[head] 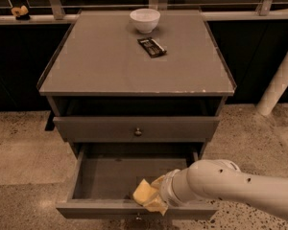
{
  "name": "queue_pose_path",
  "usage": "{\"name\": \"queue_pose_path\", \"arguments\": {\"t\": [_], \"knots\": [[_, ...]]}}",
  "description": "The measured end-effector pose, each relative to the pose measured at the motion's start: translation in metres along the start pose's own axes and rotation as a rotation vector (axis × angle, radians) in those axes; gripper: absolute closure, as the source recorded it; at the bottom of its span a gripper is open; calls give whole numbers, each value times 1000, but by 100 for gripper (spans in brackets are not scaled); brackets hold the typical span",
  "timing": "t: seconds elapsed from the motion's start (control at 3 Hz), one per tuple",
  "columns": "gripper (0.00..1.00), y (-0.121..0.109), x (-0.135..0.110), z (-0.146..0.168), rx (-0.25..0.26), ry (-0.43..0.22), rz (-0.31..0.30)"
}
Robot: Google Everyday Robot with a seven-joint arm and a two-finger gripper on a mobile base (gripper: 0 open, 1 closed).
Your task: Place sponge into middle drawer
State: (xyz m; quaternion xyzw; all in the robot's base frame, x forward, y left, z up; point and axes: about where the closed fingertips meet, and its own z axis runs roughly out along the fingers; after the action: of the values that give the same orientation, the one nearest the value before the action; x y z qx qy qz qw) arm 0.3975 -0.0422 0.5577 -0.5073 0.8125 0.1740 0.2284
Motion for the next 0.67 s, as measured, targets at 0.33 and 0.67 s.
{"name": "queue_pose_path", "arguments": {"t": [0.33, 0.67], "knots": [[100, -4, -3, 4, 3, -2, -6], [100, -13, -7, 10, 13, -8, -8]]}}
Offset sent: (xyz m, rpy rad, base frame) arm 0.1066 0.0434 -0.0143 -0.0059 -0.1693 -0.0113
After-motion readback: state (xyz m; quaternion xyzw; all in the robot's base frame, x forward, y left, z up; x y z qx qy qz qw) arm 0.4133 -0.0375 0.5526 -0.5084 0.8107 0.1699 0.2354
